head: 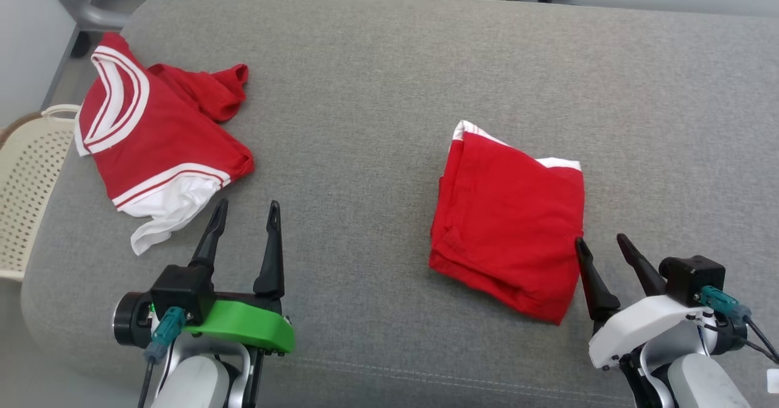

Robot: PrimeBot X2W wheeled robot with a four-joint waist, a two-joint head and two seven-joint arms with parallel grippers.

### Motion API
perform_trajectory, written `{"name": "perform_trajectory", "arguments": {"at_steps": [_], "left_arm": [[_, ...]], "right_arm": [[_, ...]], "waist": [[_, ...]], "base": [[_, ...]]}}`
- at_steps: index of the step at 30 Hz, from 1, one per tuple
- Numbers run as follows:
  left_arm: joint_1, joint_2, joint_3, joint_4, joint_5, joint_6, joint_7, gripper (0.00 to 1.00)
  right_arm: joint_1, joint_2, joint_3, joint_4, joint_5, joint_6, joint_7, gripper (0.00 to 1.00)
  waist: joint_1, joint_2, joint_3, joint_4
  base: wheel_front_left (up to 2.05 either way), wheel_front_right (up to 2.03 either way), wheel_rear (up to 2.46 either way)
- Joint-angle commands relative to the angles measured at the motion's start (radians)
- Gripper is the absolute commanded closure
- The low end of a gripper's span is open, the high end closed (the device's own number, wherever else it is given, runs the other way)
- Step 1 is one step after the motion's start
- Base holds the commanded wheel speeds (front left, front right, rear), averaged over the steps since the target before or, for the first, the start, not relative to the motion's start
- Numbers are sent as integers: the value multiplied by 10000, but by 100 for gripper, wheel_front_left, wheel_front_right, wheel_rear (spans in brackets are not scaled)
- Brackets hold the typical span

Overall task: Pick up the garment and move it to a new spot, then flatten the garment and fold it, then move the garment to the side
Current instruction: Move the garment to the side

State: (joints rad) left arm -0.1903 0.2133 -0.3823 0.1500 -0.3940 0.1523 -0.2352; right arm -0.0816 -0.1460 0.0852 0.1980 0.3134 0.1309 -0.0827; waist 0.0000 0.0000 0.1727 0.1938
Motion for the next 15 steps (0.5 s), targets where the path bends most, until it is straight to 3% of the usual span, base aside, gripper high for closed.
{"name": "perform_trajectory", "arguments": {"at_steps": [1, 11, 12, 13, 14, 15], "left_arm": [[-128, -20, 25, 63, -63, -18, -65, 0], [-297, -297, 80, 341, -99, -106, -221, 0], [-307, -305, 89, 354, -90, -116, -234, 0], [-318, -321, 101, 363, -79, -123, -231, 0], [-323, -338, 115, 369, -66, -124, -242, 0], [-320, -351, 125, 373, -55, -123, -251, 0]], "right_arm": [[-181, -91, 64, 161, 119, -2, -25, 0], [-932, -321, 467, 1625, 548, -2, -143, 0], [-973, -345, 483, 1703, 553, -3, -181, 41], [-1020, -362, 502, 1765, 561, -3, -189, 61], [-1070, -373, 546, 1821, 570, -2, -180, 98], [-1108, -394, 575, 1862, 543, -3, -151, 100]], "waist": [[0, 0, 231, 414], [0, 0, 470, 1055], [0, 0, 486, 1078], [0, 0, 507, 1094], [0, 0, 526, 1098], [0, 0, 543, 1093]], "base": [[0, 0, 0], [0, 0, 0], [0, 0, 0], [0, 0, 0], [0, 0, 0], [0, 0, 0]]}}
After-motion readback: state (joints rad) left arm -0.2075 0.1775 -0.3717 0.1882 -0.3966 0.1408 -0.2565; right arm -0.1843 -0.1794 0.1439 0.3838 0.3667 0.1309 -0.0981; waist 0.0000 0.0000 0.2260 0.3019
